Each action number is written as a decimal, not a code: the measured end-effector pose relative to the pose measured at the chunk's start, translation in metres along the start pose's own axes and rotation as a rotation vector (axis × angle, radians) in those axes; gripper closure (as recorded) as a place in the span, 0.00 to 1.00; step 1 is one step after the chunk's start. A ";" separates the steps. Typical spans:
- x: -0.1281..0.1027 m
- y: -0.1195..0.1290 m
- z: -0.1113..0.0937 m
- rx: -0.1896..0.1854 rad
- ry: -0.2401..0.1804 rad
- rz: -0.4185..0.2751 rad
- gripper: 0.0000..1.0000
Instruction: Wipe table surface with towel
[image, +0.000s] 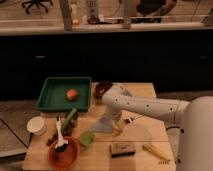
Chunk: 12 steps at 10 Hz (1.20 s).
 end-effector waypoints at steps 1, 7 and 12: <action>0.000 -0.001 0.002 -0.001 -0.003 -0.002 0.20; -0.001 -0.003 0.008 -0.009 -0.007 -0.012 0.58; -0.001 -0.003 0.002 -0.015 -0.004 -0.015 1.00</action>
